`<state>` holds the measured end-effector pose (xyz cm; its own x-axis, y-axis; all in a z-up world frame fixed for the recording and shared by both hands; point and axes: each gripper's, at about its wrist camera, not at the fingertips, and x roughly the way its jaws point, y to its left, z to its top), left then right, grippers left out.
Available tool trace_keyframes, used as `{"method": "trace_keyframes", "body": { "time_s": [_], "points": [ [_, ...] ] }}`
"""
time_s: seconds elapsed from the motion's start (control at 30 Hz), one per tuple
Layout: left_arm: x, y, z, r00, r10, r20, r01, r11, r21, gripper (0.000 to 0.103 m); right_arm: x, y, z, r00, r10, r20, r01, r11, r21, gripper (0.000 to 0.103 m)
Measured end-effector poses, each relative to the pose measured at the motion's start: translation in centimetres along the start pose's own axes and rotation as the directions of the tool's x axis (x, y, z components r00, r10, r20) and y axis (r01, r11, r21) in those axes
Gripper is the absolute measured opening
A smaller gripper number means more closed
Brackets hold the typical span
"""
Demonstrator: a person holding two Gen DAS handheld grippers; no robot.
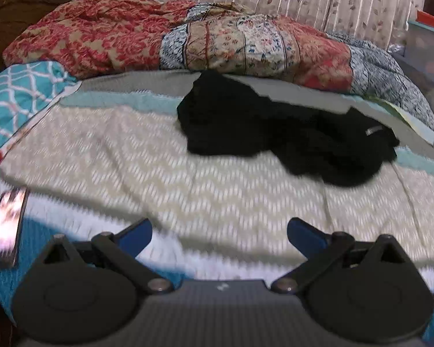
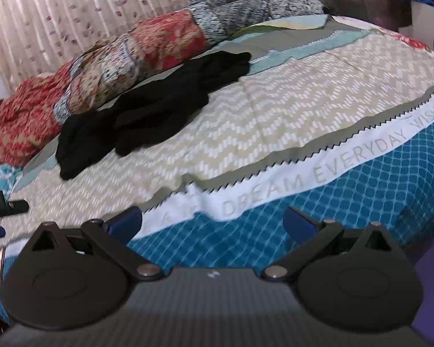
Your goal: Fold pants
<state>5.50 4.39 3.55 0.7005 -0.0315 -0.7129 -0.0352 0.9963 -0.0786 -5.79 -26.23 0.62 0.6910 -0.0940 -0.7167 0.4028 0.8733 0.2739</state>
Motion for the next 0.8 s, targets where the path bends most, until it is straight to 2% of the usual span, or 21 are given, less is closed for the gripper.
{"method": "trace_keyframes", "body": {
  "time_s": [0.03,0.1,0.2,0.37,0.43,0.53,0.57,0.6,0.63,0.67,0.7,0.73,0.8],
  "points": [
    [0.9,-0.2,1.0,1.000,-0.016,-0.004,0.016,1.000,0.003,0.103,0.3,-0.2,0.3,1.000,0.002,0.001,-0.002,1.000,0.006,0.094],
    [3.0,-1.3,2.7,0.998,-0.055,-0.010,0.055,0.998,0.010,0.103,1.2,-0.8,1.0,1.000,0.018,-0.015,-0.018,1.000,0.013,0.073],
    [7.1,-3.3,4.5,0.992,-0.126,-0.032,0.126,0.992,0.012,0.103,2.6,-1.2,1.6,0.997,0.058,-0.041,-0.056,0.998,0.041,0.054],
    [15.1,-6.3,6.1,0.975,-0.176,-0.139,0.169,0.984,-0.056,0.103,4.1,-1.3,2.1,0.997,0.066,-0.042,-0.065,0.998,0.023,0.051],
    [17.9,-7.0,6.1,0.970,-0.179,-0.163,0.163,0.981,-0.107,0.103,4.8,-1.6,2.6,0.997,0.060,-0.040,-0.060,0.998,0.010,0.051],
    [21.7,-8.0,6.2,0.954,-0.214,-0.209,0.175,0.966,-0.189,0.103,6.1,-2.3,3.8,0.999,0.041,-0.032,-0.041,0.999,0.007,0.052],
    [22.1,-8.5,6.2,0.964,-0.191,-0.187,0.156,0.970,-0.185,0.099,6.6,-2.7,4.4,0.999,0.034,-0.027,-0.034,0.999,0.010,0.052],
    [22.0,-9.1,6.2,0.970,-0.181,-0.165,0.154,0.975,-0.161,0.088,7.2,-3.1,5.1,0.999,0.028,-0.024,-0.028,0.999,0.016,0.052],
    [21.7,-9.5,6.3,0.965,-0.208,-0.161,0.188,0.974,-0.130,0.055,7.9,-3.6,5.9,0.999,0.026,-0.019,-0.025,0.999,0.023,0.052],
    [21.2,-9.7,6.5,0.948,-0.263,-0.178,0.246,0.963,-0.111,0.037,8.5,-4.0,6.8,1.000,0.027,-0.016,-0.026,0.999,0.032,0.052],
    [20.4,-9.4,6.5,0.945,-0.272,-0.181,0.255,0.960,-0.115,0.021,9.3,-4.5,7.8,0.999,0.030,-0.013,-0.029,0.999,0.043,0.052],
    [19.4,-8.8,6.4,0.943,-0.280,-0.182,0.262,0.958,-0.119,0.011,10.1,-5.0,9.0,0.999,0.036,-0.011,-0.036,0.998,0.060,0.052],
    [16.1,-6.1,6.0,0.934,-0.318,-0.165,0.295,0.944,-0.147,0.011,11.9,-5.8,11.5,0.999,0.053,-0.003,-0.053,0.994,0.092,0.052]
  ]
}}
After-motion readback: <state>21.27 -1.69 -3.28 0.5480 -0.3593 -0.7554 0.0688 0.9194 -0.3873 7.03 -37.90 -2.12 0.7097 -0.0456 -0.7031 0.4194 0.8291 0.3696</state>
